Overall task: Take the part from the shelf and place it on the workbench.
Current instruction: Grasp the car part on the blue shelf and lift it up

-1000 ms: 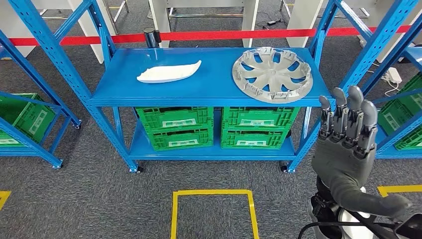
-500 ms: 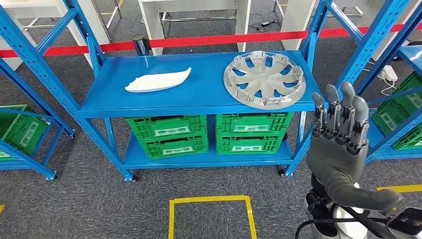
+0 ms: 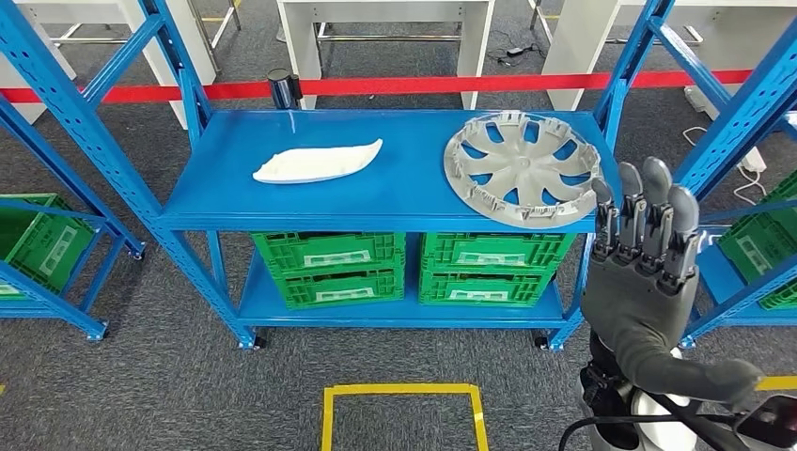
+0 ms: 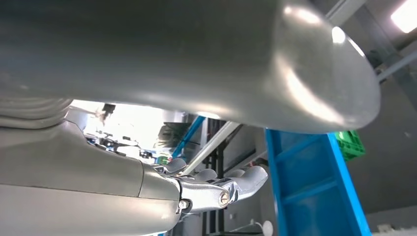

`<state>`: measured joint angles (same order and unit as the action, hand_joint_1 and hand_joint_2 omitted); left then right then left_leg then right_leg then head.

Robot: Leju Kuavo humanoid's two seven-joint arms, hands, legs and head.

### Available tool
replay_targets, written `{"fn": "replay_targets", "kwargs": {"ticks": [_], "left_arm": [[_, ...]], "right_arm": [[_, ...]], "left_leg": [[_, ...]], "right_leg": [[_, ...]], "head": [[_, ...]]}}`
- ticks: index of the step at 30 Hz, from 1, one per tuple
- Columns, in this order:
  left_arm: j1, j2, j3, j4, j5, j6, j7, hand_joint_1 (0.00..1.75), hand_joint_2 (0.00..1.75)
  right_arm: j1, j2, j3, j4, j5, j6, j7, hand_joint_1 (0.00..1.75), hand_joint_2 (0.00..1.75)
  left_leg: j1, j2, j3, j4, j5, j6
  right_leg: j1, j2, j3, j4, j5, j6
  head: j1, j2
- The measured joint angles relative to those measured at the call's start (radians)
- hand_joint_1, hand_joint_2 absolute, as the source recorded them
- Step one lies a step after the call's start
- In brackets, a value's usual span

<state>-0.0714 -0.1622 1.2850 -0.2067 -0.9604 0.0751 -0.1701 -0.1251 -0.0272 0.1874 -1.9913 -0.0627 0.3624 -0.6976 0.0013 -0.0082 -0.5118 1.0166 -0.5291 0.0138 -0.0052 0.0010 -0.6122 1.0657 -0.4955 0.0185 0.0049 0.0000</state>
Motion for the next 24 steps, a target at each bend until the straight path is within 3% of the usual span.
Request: {"fn": "replay_targets", "kwargs": {"ticks": [2, 5, 7, 9, 10, 11, 12, 14, 15, 18, 20, 22, 24], "left_arm": [[-0.001, 0.0, 0.0, 0.0, 0.0, -0.001, 0.0, 0.0, 0.0], [-0.001, 0.002, 0.0, 0.0, 0.0, -0.002, 0.0, 0.0, 0.0], [-0.003, 0.003, 0.001, 0.0, 0.0, -0.002, 0.0, 0.0, 0.0], [-0.002, 0.003, 0.001, 0.001, 0.0, -0.002, 0.002, 0.0, 0.0], [-0.001, 0.004, 0.001, 0.001, 0.0, -0.002, 0.002, 0.0, 0.0], [0.001, 0.005, 0.001, 0.001, 0.0, -0.002, 0.003, 0.0, 0.0], [0.002, 0.006, 0.001, 0.001, 0.0, -0.002, 0.002, 0.0, 0.0], [0.002, 0.008, 0.001, 0.002, 0.0, -0.001, 0.001, 0.0, 0.0], [0.002, 0.008, 0.001, 0.002, 0.0, -0.001, 0.0, 0.0, 0.0], [0.002, 0.008, 0.001, 0.003, 0.0, 0.0, -0.001, 0.0, 0.0], [0.003, 0.008, 0.001, 0.003, 0.0, 0.002, -0.001, 0.0, 0.0], [0.001, 0.008, 0.002, 0.003, 0.0, 0.004, 0.0, 0.0, 0.0], [-0.001, 0.008, 0.002, 0.003, 0.0, 0.005, 0.0, 0.0, 0.0]], "right_arm": [[0.001, 0.0, 0.0, 0.001, 0.0, 0.0, 0.0, 0.0, 0.0], [0.003, -0.001, 0.0, 0.001, 0.0, -0.001, 0.0, 0.0, 0.0], [0.004, -0.001, 0.001, 0.001, 0.0, -0.001, 0.0, 0.0, 0.0], [0.005, -0.001, 0.001, 0.002, 0.0, -0.002, 0.0, 0.0, 0.0], [0.005, -0.001, 0.002, 0.003, 0.0, -0.003, 0.0, 0.0, 0.0], [0.006, -0.001, 0.002, 0.004, 0.0, -0.004, 0.0, 0.0, 0.0], [0.006, -0.001, 0.003, 0.005, 0.001, -0.007, 0.0, 0.0, 0.0], [0.005, -0.001, 0.008, 0.006, 0.004, -0.014, 0.0, 0.0, 0.0], [0.005, 0.0, 0.012, 0.006, 0.005, -0.017, 0.0, 0.0, 0.0], [0.004, 0.0, 0.022, 0.008, 0.007, -0.019, 0.0, 0.0, 0.0], [0.002, 0.0, 0.026, 0.008, 0.007, -0.021, 0.0, 0.0, 0.0], [-0.001, 0.0, 0.029, 0.01, 0.006, -0.022, 0.0, 0.0, 0.0], [-0.002, 0.0, 0.032, 0.013, 0.006, -0.025, 0.0, 0.0, 0.0]], "left_leg": [[-0.001, 0.001, 0.006, 0.001, -0.007, -0.013], [-0.001, 0.003, 0.011, 0.031, -0.015, -0.032], [0.002, 0.003, -0.034, 0.115, -0.051, -0.042], [0.005, 0.003, -0.115, 0.236, -0.101, -0.05], [0.006, 0.003, -0.147, 0.273, -0.111, -0.052], [0.007, 0.003, -0.164, 0.278, -0.1, -0.053], [0.008, 0.004, -0.161, 0.244, -0.067, -0.052], [0.008, 0.004, -0.122, 0.112, 0.024, -0.048], [0.006, 0.006, -0.104, 0.059, 0.039, -0.043], [0.001, 0.007, -0.088, 0.019, 0.035, -0.021], [0.004, 0.005, -0.072, 0.01, 0.052, -0.007], [0.006, 0.004, -0.059, 0.007, 0.049, 0.002], [0.005, 0.004, -0.055, 0.007, 0.041, 0.007]], "right_leg": [[0.005, 0.0, 0.011, -0.031, -0.008, -0.01], [-0.001, 0.001, 0.034, -0.041, 0.008, -0.03], [-0.004, -0.001, 0.049, -0.044, 0.004, -0.039], [-0.004, 0.0, 0.054, -0.045, -0.005, -0.044], [-0.004, 0.001, 0.058, -0.045, -0.01, -0.044], [-0.005, 0.002, 0.065, -0.045, -0.016, -0.043], [-0.005, 0.003, 0.074, -0.045, -0.022, -0.041], [-0.006, 0.003, 0.095, -0.045, -0.037, -0.034], [-0.006, 0.003, 0.103, -0.045, -0.044, -0.029], [-0.004, 0.004, 0.114, -0.042, -0.052, -0.009], [-0.005, 0.003, 0.115, -0.021, -0.056, 0.003], [-0.007, 0.003, 0.076, 0.053, -0.086, 0.011], [-0.007, 0.003, -0.004, 0.176, -0.137, 0.014]], "head": [[0.001, 0.0], [-0.001, 0.0], [-0.006, 0.0], [-0.01, 0.0], [-0.011, 0.0], [-0.013, 0.0], [-0.014, 0.0], [-0.016, 0.0], [-0.017, 0.0], [-0.018, 0.0], [-0.016, 0.0], [-0.011, 0.0], [-0.006, 0.0]]}}
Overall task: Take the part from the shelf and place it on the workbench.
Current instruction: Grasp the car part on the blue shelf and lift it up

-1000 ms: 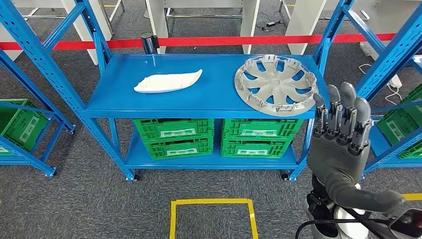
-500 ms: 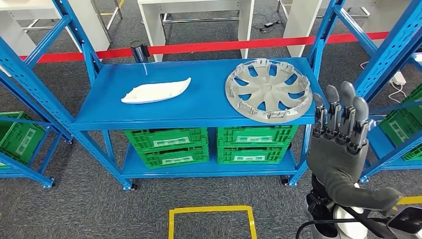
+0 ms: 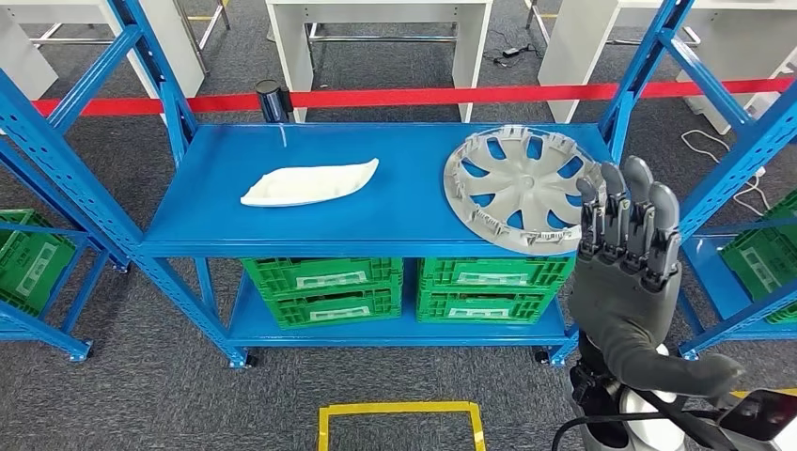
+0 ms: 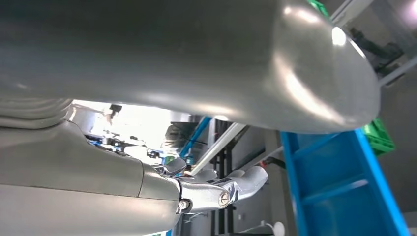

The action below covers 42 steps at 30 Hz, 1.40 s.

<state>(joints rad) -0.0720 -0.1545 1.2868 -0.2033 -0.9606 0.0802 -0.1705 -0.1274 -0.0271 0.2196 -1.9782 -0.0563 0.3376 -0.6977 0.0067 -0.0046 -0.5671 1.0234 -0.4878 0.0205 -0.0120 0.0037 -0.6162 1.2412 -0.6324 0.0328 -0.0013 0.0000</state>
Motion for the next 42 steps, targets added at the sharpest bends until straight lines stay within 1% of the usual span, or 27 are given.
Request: {"fn": "replay_targets", "kwargs": {"ticks": [1, 2, 3, 5, 6, 8, 9, 11, 13, 16, 17, 18, 19, 21, 23, 27, 28, 29, 31, 32, 33, 34, 36, 37, 38, 39, 42], "left_arm": [[0.0, 0.0, 0.0, 0.0, 0.0, 0.0, 0.0, 0.0, 0.0], [0.001, 0.0, 0.001, 0.0, 0.0, 0.0, 0.0, 0.0, 0.0], [0.002, 0.0, 0.001, 0.0, 0.0, 0.001, 0.0, 0.0, 0.0], [0.002, -0.002, 0.002, 0.001, 0.0, 0.001, 0.0, 0.0, 0.0], [0.002, -0.003, 0.002, 0.001, -0.001, 0.001, 0.0, 0.0, 0.0], [0.001, -0.005, 0.002, 0.002, -0.002, 0.001, -0.001, 0.0, 0.0], [0.001, -0.005, 0.003, 0.002, -0.002, 0.001, -0.002, 0.0, 0.0], [0.002, -0.004, 0.003, 0.002, -0.003, 0.001, -0.003, 0.0, 0.0], [-0.001, -0.003, 0.003, 0.002, -0.003, 0.001, -0.006, 0.0, 0.0], [-0.001, -0.003, 0.003, 0.003, -0.003, 0.001, -0.007, 0.0, 0.0], [0.001, -0.003, 0.003, 0.003, -0.003, 0.001, -0.007, 0.0, 0.0], [0.003, -0.003, 0.004, 0.003, -0.003, 0.001, -0.007, 0.0, 0.0], [0.004, -0.002, 0.004, 0.003, -0.003, 0.001, -0.007, 0.0, 0.0], [0.004, -0.001, 0.004, 0.003, -0.005, 0.001, -0.008, 0.0, 0.0], [0.004, -0.001, 0.004, 0.003, -0.01, 0.0, -0.008, 0.0, 0.0], [0.003, -0.002, 0.004, 0.003, -0.015, -0.002, -0.008, 0.0, 0.0], [0.002, -0.002, 0.004, 0.003, -0.015, -0.003, -0.009, 0.0, 0.0], [0.001, -0.002, 0.004, 0.003, -0.015, -0.003, -0.009, 0.0, 0.0], [0.0, -0.001, 0.004, 0.003, -0.015, -0.004, -0.009, 0.0, 0.0], [0.001, -0.001, 0.004, 0.003, -0.015, -0.004, -0.009, 0.0, 0.0], [0.002, -0.001, 0.004, 0.003, -0.015, -0.004, -0.008, 0.0, 0.0], [0.003, -0.002, 0.004, 0.003, -0.015, -0.004, -0.008, 0.0, 0.0], [0.004, -0.005, 0.004, 0.003, -0.016, -0.004, -0.01, 0.0, 0.0], [0.004, -0.007, 0.004, 0.003, -0.016, -0.004, -0.013, 0.0, 0.0], [0.003, -0.008, 0.004, 0.003, -0.017, -0.004, -0.016, 0.0, 0.0], [0.003, -0.008, 0.004, 0.003, -0.017, -0.003, -0.019, 0.0, 0.0], [0.002, -0.008, 0.004, 0.003, -0.017, 0.0, -0.022, 0.0, 0.0]], "right_arm": [[0.0, 0.0, 0.002, 0.003, 0.0, -0.002, 0.0, 0.0, 0.0], [0.001, 0.0, 0.004, 0.005, 0.0, -0.005, 0.0, 0.0, 0.0], [0.0, 0.0, 0.006, 0.007, 0.0, -0.007, 0.0, 0.0, 0.0], [0.0, 0.0, 0.01, 0.01, 0.001, -0.009, 0.0, 0.0, 0.0], [-0.001, 0.0, 0.012, 0.011, 0.001, -0.01, 0.0, 0.0, 0.0], [-0.001, 0.0, 0.014, 0.014, 0.001, -0.012, 0.0, 0.0, 0.0], [-0.001, 0.0, 0.014, 0.015, 0.001, -0.013, 0.0, 0.0, 0.0], [0.0, 0.001, 0.015, 0.016, 0.001, -0.015, 0.0, 0.0, 0.0], [-0.002, 0.001, 0.016, 0.016, 0.0, -0.017, 0.0, 0.0, 0.0], [-0.001, 0.001, 0.017, 0.016, 0.0, -0.02, 0.0, 0.0, 0.0], [0.0, 0.001, 0.017, 0.017, 0.0, -0.022, 0.0, 0.0, 0.0], [0.001, 0.001, 0.017, 0.017, 0.0, -0.023, 0.0, 0.0, 0.0], [0.001, 0.001, 0.017, 0.017, 0.0, -0.024, 0.0, 0.0, 0.0], [0.001, 0.001, 0.017, 0.017, 0.0, -0.025, 0.0, 0.0, 0.0], [0.001, 0.001, 0.018, 0.017, 0.0, -0.026, 0.0, 0.0, 0.0], [0.007, -0.001, 0.017, 0.012, -0.014, -0.02, -0.001, 0.0, 0.0], [0.009, -0.003, 0.016, 0.01, -0.02, -0.016, -0.001, 0.0, 0.0], [0.011, -0.005, 0.015, 0.008, -0.023, -0.014, -0.001, 0.0, 0.0], [0.019, -0.009, 0.014, 0.007, -0.026, -0.01, -0.001, 0.0, 0.0], [0.024, -0.011, 0.014, 0.007, -0.026, -0.009, -0.001, 0.0, 0.0], [0.028, -0.013, 0.013, 0.007, -0.028, -0.008, -0.001, 0.0, 0.0], [0.031, -0.015, 0.011, 0.007, -0.03, -0.007, -0.001, 0.0, 0.0], [0.037, -0.018, 0.005, 0.008, -0.034, -0.005, 0.0, 0.0, 0.0], [0.04, -0.019, 0.0, 0.008, -0.035, -0.005, 0.001, 0.0, 0.0], [0.043, -0.02, -0.005, 0.009, -0.033, -0.006, 0.004, 0.0, 0.0], [0.045, -0.02, -0.011, 0.01, -0.03, -0.007, 0.009, 0.0, 0.44], [0.052, -0.021, -0.028, 0.016, -0.016, -0.015, 0.036, 0.0, 0.44]], "left_leg": [[-0.001, 0.0, 0.004, 0.0, -0.005, 0.001], [-0.001, 0.0, 0.01, 0.001, -0.011, 0.0], [-0.002, -0.001, 0.019, 0.001, -0.018, 0.0], [-0.002, -0.002, 0.038, 0.0, -0.034, -0.004], [-0.002, -0.003, 0.046, 0.0, -0.041, -0.007], [-0.003, -0.003, 0.054, -0.001, -0.049, -0.02], [-0.004, -0.003, 0.059, 0.001, -0.048, -0.028], [-0.005, -0.001, 0.066, 0.015, -0.049, -0.041], [-0.003, -0.001, 0.038, 0.075, -0.069, -0.049], [0.001, 0.0, -0.08, 0.238, -0.129, -0.061], [0.002, 0.0, -0.113, 0.267, -0.139, -0.063], [0.002, 0.0, -0.128, 0.261, -0.13, -0.064], [0.003, 0.0, -0.128, 0.223, -0.099, -0.062], [0.002, -0.001, -0.105, 0.103, 0.003, -0.056], [-0.002, 0.002, -0.087, 0.035, 0.052, -0.047], [-0.001, 0.003, -0.067, 0.022, 0.045, -0.022], [0.002, 0.003, -0.059, 0.016, 0.042, -0.015], [0.003, 0.004, -0.051, 0.012, 0.038, -0.01], [0.003, 0.003, -0.041, 0.01, 0.026, -0.004], [0.003, 0.003, -0.036, 0.01, 0.02, -0.004], [0.003, 0.002, -0.028, 0.01, 0.013, -0.005], [0.003, 0.001, -0.019, 0.01, 0.006, -0.007], [0.002, -0.001, 0.001, 0.01, -0.009, -0.013], [0.0, -0.002, 0.007, 0.011, -0.016, -0.017], [-0.002, -0.003, 0.01, 0.013, -0.02, -0.019], [-0.005, -0.003, 0.01, 0.013, -0.023, -0.02], [-0.007, -0.002, 0.017, 0.006, -0.024, -0.019]], "right_leg": [[0.0, 0.0, -0.037, 0.045, -0.016, 0.0], [0.001, 0.0, -0.059, 0.059, -0.01, -0.001], [0.001, 0.0, -0.063, 0.036, 0.018, -0.003], [0.004, -0.001, -0.026, -0.088, 0.11, -0.012], [0.008, -0.003, -0.007, -0.145, 0.129, -0.017], [0.015, -0.004, 0.011, -0.2, 0.129, -0.029], [0.016, -0.004, 0.013, -0.205, 0.121, -0.035], [0.01, -0.002, 0.035, -0.216, 0.136, -0.048], [0.005, -0.004, 0.062, -0.221, 0.132, -0.06], [0.005, -0.003, 0.083, -0.223, 0.112, -0.068], [0.005, -0.001, 0.092, -0.223, 0.103, -0.067], [0.004, 0.001, 0.103, -0.223, 0.094, -0.066], [0.004, 0.002, 0.116, -0.223, 0.085, -0.063], [0.004, 0.003, 0.146, -0.221, 0.062, -0.056], [0.006, 0.004, 0.162, -0.218, 0.041, -0.044], [0.009, 0.001, 0.17, -0.21, 0.012, -0.022], [0.01, -0.001, 0.157, -0.178, -0.002, -0.018], [0.009, -0.002, 0.129, -0.126, -0.022, -0.014], [0.008, -0.002, 0.038, 0.003, -0.062, -0.006], [0.007, -0.002, -0.003, 0.047, -0.063, -0.004], [0.006, -0.002, -0.03, 0.057, -0.043, -0.003], [0.004, -0.002, -0.036, 0.029, 0.0, -0.003], [0.004, -0.002, -0.007, -0.093, 0.099, -0.008], [0.005, -0.002, 0.011, -0.149, 0.128, -0.013], [0.006, -0.002, 0.023, -0.183, 0.14, -0.018], [0.007, 0.0, 0.028, -0.196, 0.139, -0.021], [0.007, 0.004, 0.031, -0.202, 0.136, -0.029]], "head": [[0.001, 0.0], [0.002, 0.0], [0.002, 0.0], [0.005, 0.0], [0.006, 0.0], [0.007, 0.0], [0.008, 0.0], [0.007, 0.0], [0.002, 0.0], [-0.006, 0.0], [-0.007, 0.0], [-0.009, 0.0], [-0.01, 0.0], [-0.012, 0.0], [-0.013, 0.0], [-0.011, 0.0], [-0.008, 0.0], [-0.006, 0.0], [-0.001, 0.0], [0.0, 0.0], [0.001, 0.0], [0.001, 0.0], [0.004, 0.0], [0.006, 0.0], [0.006, 0.0], [0.005, 0.0], [0.001, 0.0]]}}
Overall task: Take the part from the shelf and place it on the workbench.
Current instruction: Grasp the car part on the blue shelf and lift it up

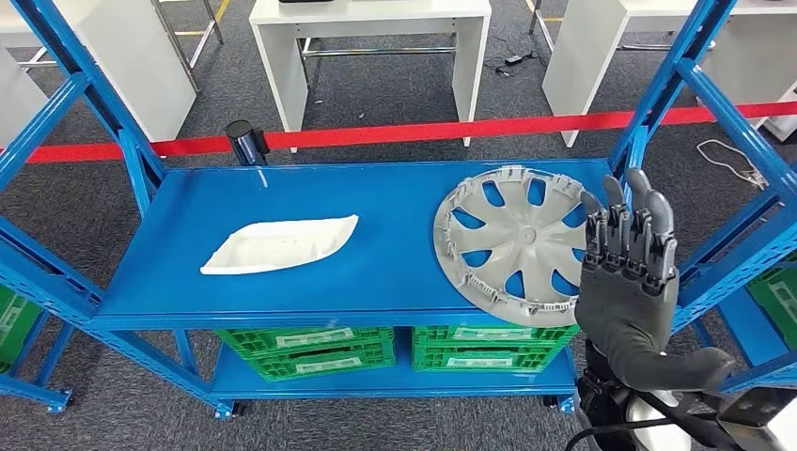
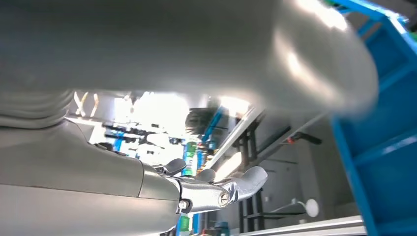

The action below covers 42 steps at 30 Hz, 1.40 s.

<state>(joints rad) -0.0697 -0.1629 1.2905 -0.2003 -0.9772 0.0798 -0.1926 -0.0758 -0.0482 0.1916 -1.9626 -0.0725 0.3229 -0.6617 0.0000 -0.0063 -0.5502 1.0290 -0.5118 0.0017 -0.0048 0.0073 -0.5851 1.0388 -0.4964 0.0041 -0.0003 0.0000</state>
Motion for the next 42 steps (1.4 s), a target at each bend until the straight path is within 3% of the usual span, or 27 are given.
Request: {"fn": "replay_targets", "kwargs": {"ticks": [1, 5, 9, 16, 29, 42], "left_arm": [[0.0, -0.001, 0.0, 0.0, 0.0, 0.001, 0.0, 0.0, 0.0], [0.0, -0.002, 0.0, 0.0, 0.0, 0.004, 0.0, 0.0, 0.0], [0.001, -0.002, 0.0, 0.0, -0.011, 0.005, 0.007, 0.0, 0.0], [0.0, -0.01, 0.0, 0.001, -0.025, 0.005, 0.019, 0.0, 0.0], [0.0, -0.025, 0.0, 0.002, -0.041, 0.001, 0.023, 0.0, 0.0], [-0.001, -0.026, 0.0, 0.002, -0.054, 0.003, 0.025, 0.0, 0.0]], "right_arm": [[0.001, 0.0, -0.005, 0.004, 0.008, -0.007, 0.019, 0.0, 0.0], [0.001, -0.011, -0.026, 0.037, 0.065, -0.056, 0.137, 0.0, 0.0], [0.003, -0.036, -0.032, 0.065, 0.123, -0.095, 0.241, 0.0, 1.75], [0.027, -0.09, -0.03, 0.11, 0.213, -0.126, 0.319, 0.0, 1.75], [-0.003, -0.174, 0.065, 0.239, 0.703, -0.365, 0.445, 0.0, 1.75], [-0.117, -0.237, 0.181, 0.491, 0.712, -0.338, 0.439, 0.0, 1.75]], "left_leg": [[0.0, 0.0, 0.003, -0.003, 0.0, -0.001], [0.0, 0.0, 0.008, -0.012, 0.001, -0.008], [0.0, 0.0, 0.009, -0.014, 0.001, -0.013], [0.0, 0.0, 0.008, -0.014, 0.001, -0.018], [0.0, 0.0, 0.009, -0.014, 0.0, -0.016], [0.0, 0.0, 0.009, -0.014, 0.0, -0.016]], "right_leg": [[0.0, 0.0, 0.001, 0.0, -0.002, -0.003], [0.0, -0.001, 0.002, 0.0, -0.005, -0.008], [0.001, -0.001, 0.002, 0.0, -0.006, -0.01], [-0.001, -0.001, 0.004, -0.001, -0.007, -0.01], [-0.002, -0.002, 0.007, -0.005, -0.006, -0.007], [-0.002, -0.002, 0.007, -0.005, -0.006, -0.007]], "head": [[0.0, 0.0], [-0.001, 0.0], [-0.001, 0.0], [-0.001, 0.0], [-0.001, 0.0], [-0.001, 0.0]]}}
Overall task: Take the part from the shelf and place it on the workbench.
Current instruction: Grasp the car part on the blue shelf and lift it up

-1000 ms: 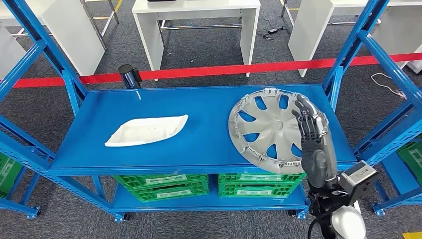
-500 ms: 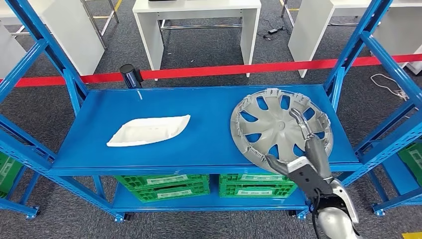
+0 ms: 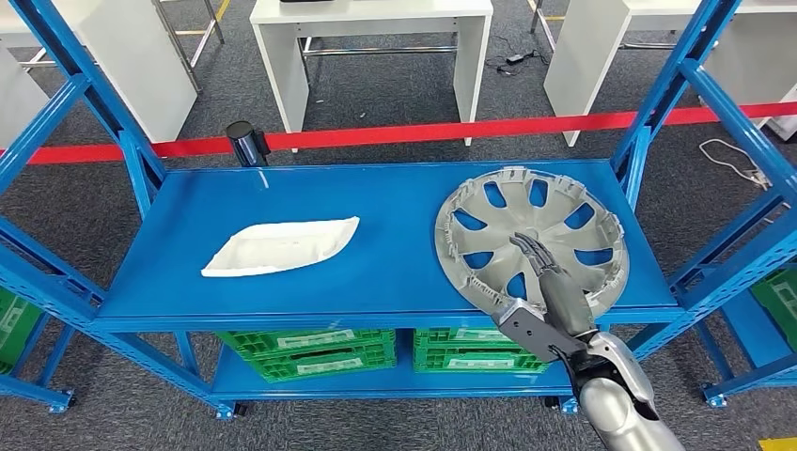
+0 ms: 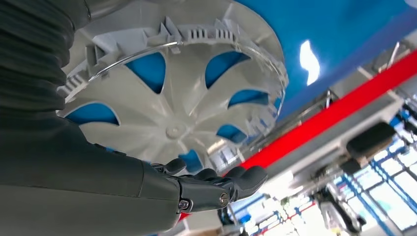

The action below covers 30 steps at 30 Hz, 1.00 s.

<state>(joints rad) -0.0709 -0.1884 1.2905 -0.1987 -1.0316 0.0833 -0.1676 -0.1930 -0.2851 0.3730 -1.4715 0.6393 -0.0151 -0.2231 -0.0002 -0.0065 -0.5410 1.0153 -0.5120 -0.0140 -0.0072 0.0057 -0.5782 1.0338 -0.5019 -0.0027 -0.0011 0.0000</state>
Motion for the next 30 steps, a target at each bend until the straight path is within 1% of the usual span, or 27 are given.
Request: {"fn": "replay_targets", "kwargs": {"ticks": [4, 10, 16, 19, 23, 26, 30], "left_arm": [[0.0, 0.0, 0.0, 0.0, 0.0, 0.003, 0.0, 0.0, 0.0], [0.0, 0.0, 0.0, 0.0, 0.001, 0.006, 0.0, 0.0, 0.0], [0.0, 0.0, 0.0, 0.0, 0.002, 0.008, -0.001, 0.0, 0.0], [0.0, 0.001, 0.0, 0.0, 0.002, 0.008, -0.001, 0.0, 0.0], [0.0, 0.001, 0.0, 0.0, 0.002, 0.008, -0.001, 0.0, 0.0], [0.001, 0.002, 0.0, 0.0, 0.002, 0.008, -0.002, 0.0, 0.0], [0.001, 0.003, 0.0, 0.0, 0.001, 0.008, -0.004, 0.0, 0.0]], "right_arm": [[-0.046, -0.008, 0.028, 0.067, -0.028, 0.007, -0.009, 0.0, 1.75], [-0.091, -0.025, 0.055, 0.119, -0.051, 0.022, -0.009, 0.0, 1.75], [-0.118, -0.051, 0.083, 0.156, -0.038, 0.024, -0.002, 0.0, 1.75], [-0.121, -0.068, 0.093, 0.164, -0.032, 0.034, 0.015, 0.0, 1.75], [-0.121, -0.108, 0.102, 0.161, -0.041, 0.082, 0.046, 0.0, 1.75], [-0.119, -0.147, 0.106, 0.143, -0.058, 0.119, 0.06, 0.0, 1.75], [-0.101, -0.202, 0.106, 0.105, -0.075, 0.146, 0.068, 0.0, 1.75]], "left_leg": [[0.0, 0.0, 0.0, 0.0, 0.0, 0.0], [0.0, 0.0, 0.0, 0.0, 0.0, 0.0], [0.0, 0.0, 0.0, 0.0, 0.0, 0.0], [0.0, 0.0, 0.0, 0.0, 0.0, 0.0], [0.0, -0.001, 0.0, 0.0, 0.0, 0.0], [0.0, 0.0, 0.0, 0.0, 0.0, 0.001], [0.0, -0.001, 0.0, 0.0, -0.001, 0.001]], "right_leg": [[0.0, 0.0, 0.0, 0.0, 0.0, 0.0], [0.0, 0.0, 0.0, 0.0, 0.0, 0.0], [0.0, 0.0, 0.0, 0.0, 0.0, 0.0], [0.0, -0.001, 0.0, -0.001, 0.0, 0.0], [0.0, -0.001, 0.0, -0.001, 0.0, 0.0], [0.0, -0.001, 0.0, -0.002, 0.0, 0.001], [0.0, -0.001, 0.001, -0.002, 0.0, 0.001]], "head": [[0.0, 0.0], [0.0, 0.0], [0.0, 0.0], [0.0, 0.0], [0.0, 0.0], [0.0, 0.0], [0.0, 0.0]]}}
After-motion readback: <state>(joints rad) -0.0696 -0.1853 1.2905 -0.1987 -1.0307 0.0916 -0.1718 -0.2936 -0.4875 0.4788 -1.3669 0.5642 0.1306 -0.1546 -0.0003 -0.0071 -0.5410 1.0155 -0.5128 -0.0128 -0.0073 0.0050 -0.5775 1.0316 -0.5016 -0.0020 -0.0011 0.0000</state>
